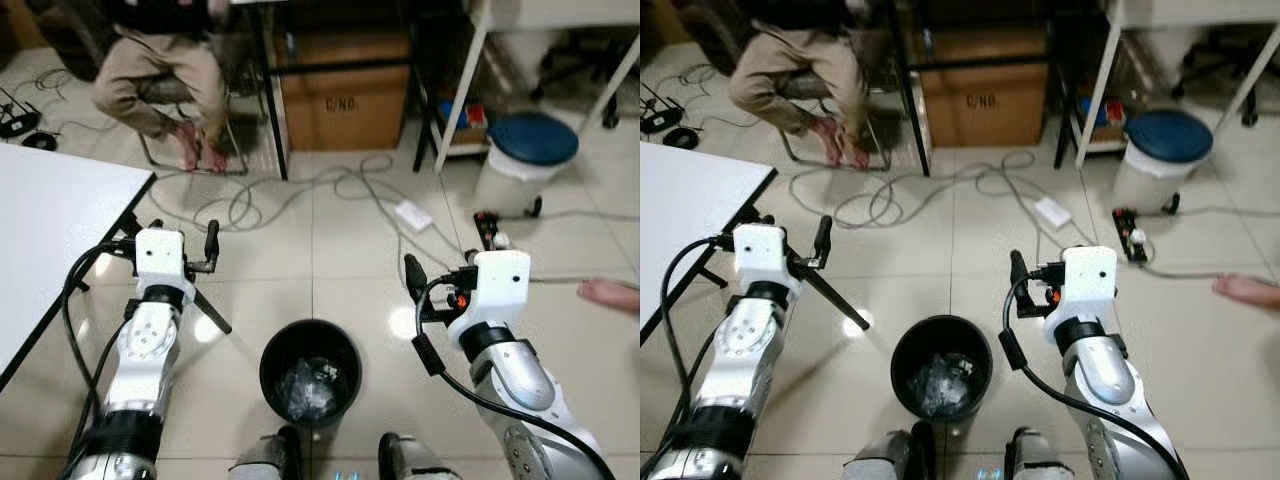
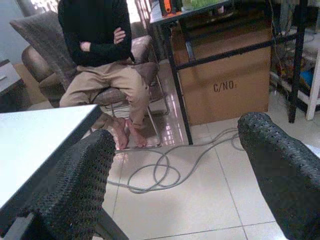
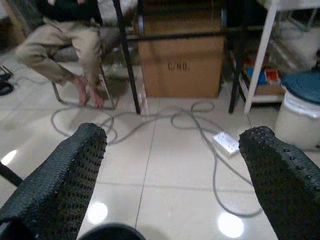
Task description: Picking trash to rubbish bin
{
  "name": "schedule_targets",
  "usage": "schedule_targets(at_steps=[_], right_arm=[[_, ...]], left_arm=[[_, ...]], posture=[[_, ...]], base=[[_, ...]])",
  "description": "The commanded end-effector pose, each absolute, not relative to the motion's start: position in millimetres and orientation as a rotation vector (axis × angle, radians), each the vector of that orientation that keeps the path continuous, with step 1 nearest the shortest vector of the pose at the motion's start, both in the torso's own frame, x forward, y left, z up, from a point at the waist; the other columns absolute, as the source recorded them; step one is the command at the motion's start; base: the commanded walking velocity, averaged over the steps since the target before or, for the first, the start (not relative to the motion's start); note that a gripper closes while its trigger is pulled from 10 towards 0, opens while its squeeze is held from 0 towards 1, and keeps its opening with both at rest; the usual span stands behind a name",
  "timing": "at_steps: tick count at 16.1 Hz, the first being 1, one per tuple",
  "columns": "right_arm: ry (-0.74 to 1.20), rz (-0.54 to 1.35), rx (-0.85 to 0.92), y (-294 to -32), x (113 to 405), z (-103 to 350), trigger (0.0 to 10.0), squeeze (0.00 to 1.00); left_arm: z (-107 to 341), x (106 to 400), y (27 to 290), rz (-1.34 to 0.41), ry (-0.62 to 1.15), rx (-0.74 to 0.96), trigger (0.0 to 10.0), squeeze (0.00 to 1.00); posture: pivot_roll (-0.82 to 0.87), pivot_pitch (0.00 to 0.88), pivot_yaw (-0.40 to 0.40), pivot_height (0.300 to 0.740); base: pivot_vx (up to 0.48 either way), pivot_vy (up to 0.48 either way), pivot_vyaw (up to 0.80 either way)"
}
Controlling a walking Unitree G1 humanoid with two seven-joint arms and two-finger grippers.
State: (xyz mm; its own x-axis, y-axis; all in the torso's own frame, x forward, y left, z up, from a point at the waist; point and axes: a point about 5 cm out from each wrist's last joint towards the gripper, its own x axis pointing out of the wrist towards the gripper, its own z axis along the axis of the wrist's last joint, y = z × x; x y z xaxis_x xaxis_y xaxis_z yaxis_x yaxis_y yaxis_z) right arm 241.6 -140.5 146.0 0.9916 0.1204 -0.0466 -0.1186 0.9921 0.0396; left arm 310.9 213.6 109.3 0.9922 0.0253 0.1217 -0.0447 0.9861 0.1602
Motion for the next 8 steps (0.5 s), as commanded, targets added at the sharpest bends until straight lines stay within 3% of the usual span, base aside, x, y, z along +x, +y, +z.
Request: schedule_targets(at_steps=[1, 8], right_arm=[[0.044, 0.133, 0.025, -137.7, 241.7, 145.3, 10.0, 0.00], [0.019, 0.159, 0.007, -136.2, 246.0, 145.4, 10.0, 0.00]], left_arm=[[109.1, 304.0, 215.8, 0.022, -0.104, 0.158, 10.0, 0.00], [117.2, 281.5, 198.4, 0.009, -0.081, 0.094, 10.0, 0.00]], posture=[[-0.10, 0.127, 0.071, 0.740], [-0.09, 0.118, 0.050, 0.740]], base=[[0.000, 0.000, 0.00], [0.000, 0.000, 0.00]])
